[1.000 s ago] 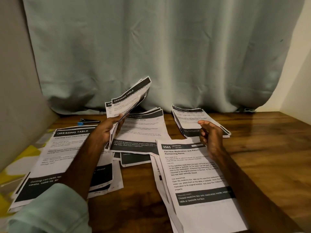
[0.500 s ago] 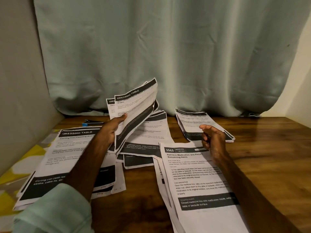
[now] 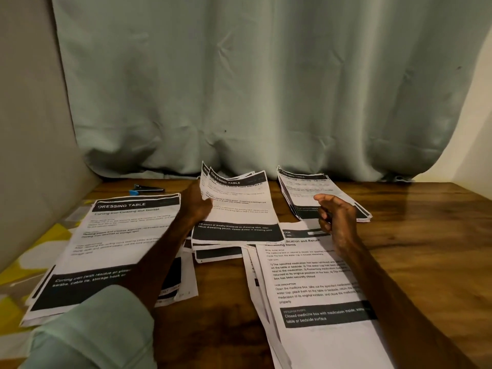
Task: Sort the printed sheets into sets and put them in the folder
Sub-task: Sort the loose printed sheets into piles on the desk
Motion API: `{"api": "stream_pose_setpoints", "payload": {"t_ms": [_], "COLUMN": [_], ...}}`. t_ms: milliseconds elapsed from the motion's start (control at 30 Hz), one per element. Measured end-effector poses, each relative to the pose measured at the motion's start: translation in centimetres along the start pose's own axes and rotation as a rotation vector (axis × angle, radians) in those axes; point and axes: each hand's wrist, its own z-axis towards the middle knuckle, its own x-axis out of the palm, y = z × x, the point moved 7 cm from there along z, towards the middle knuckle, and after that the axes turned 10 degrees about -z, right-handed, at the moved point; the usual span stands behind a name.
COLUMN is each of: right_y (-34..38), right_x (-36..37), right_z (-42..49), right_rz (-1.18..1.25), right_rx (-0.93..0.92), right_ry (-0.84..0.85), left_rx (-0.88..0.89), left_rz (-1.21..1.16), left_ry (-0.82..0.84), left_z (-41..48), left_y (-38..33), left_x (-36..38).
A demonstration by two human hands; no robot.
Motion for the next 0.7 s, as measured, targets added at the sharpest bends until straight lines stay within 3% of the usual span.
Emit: {"api": "stream_pose_setpoints", "payload": {"t_ms": [467,700], "right_y": [0.0,0.2], "right_x": [-0.9,-2.2], "right_z": [0.2,0.9], "right_rz": [0.056,0.267], "right_rx": [0.015,0.165], "right_ry": [-0.042,-0.114], "left_rx": [0.356,0.55], "left_rz": [0.288,0.192], "left_ry": [0.007,0.312], "left_z": [-1.0,-4.7], "left_y": [-1.3,-4.3], "left_x": [2.2,8.2]}}
